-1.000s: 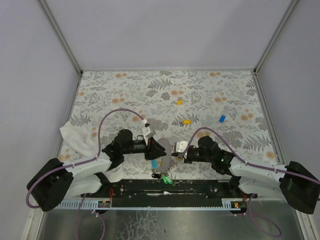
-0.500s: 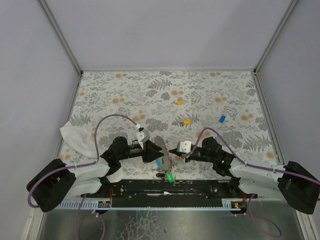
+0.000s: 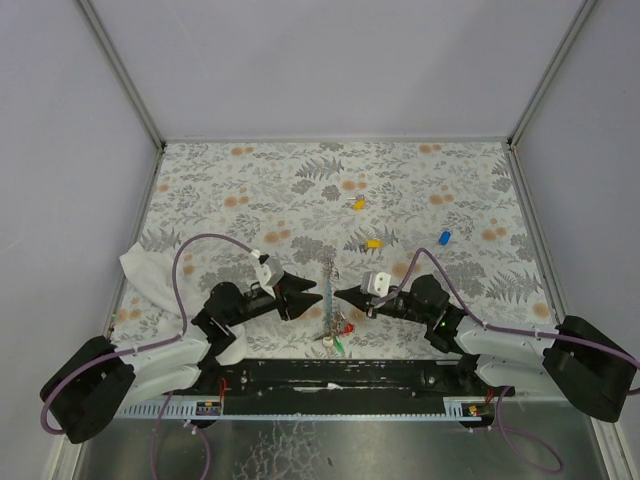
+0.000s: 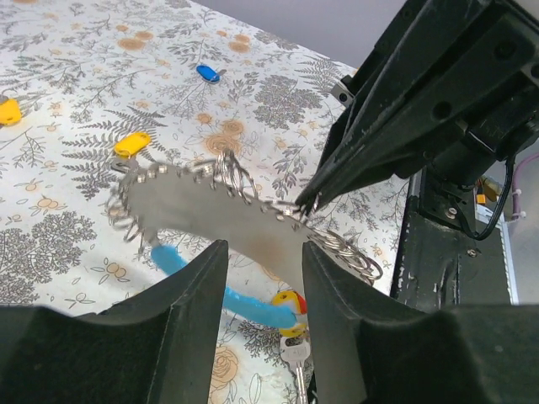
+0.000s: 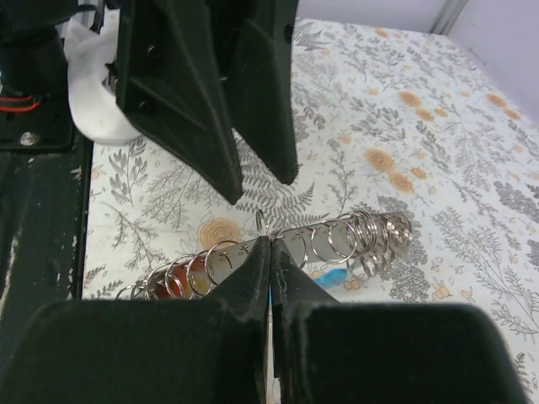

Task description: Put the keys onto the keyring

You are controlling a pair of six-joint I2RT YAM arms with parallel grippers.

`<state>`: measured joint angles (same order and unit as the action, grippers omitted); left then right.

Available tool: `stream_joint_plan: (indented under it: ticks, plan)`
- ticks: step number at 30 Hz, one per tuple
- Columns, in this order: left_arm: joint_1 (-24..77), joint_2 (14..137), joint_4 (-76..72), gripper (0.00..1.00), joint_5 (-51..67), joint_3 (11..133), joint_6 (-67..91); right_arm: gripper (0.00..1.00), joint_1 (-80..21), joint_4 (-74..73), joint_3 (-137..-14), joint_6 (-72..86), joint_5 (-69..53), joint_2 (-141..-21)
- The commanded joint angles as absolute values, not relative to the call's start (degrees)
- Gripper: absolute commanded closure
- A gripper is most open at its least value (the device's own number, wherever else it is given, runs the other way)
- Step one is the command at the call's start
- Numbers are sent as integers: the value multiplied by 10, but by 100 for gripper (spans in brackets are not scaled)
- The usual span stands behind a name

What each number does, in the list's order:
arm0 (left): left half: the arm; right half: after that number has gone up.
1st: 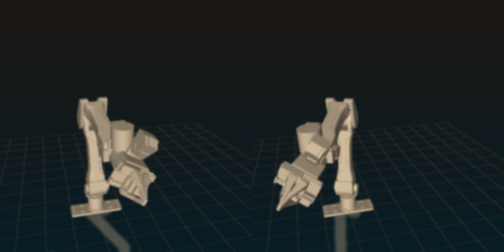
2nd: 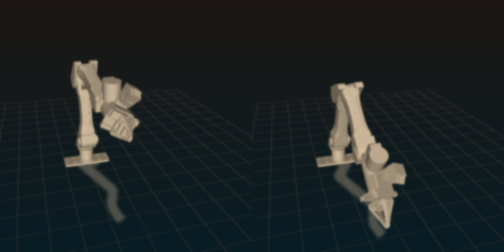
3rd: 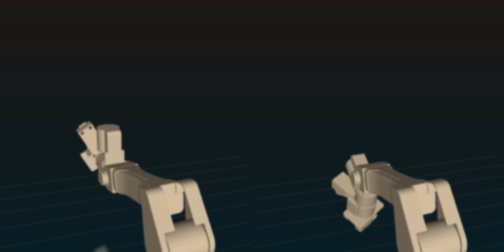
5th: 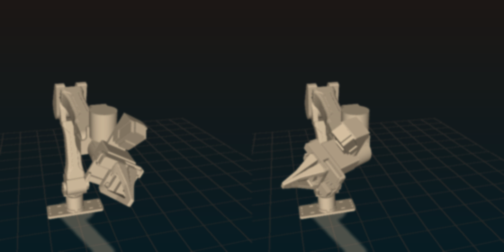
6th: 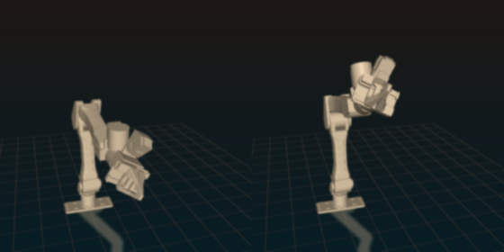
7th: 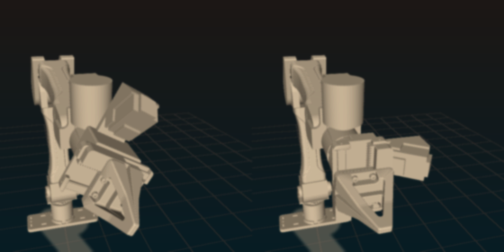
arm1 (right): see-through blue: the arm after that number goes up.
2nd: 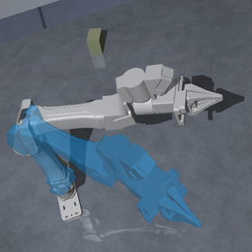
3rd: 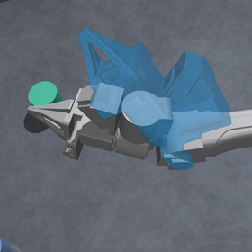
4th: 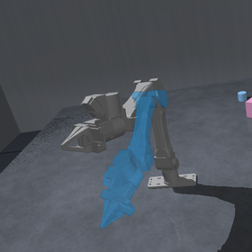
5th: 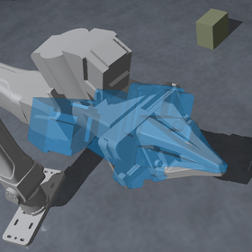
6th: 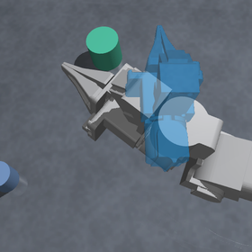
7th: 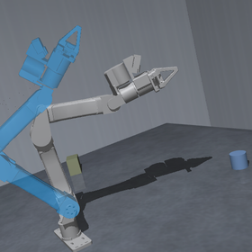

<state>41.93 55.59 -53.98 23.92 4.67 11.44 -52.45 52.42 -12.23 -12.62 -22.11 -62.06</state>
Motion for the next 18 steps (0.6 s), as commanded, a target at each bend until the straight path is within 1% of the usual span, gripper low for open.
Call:
stream_joint_plan:
  ticks: [1, 7, 18]
  plan:
    - [418, 547, -619, 60, 245, 34, 77, 100, -510, 624, -133, -97, -229, -606]
    - [418, 556, -642, 61, 279, 35, 55, 100, -508, 621, -127, -95, -244, -600]
    - [417, 645, -698, 62, 353, 62, 44, 100, -507, 630, -125, -98, -257, -615]
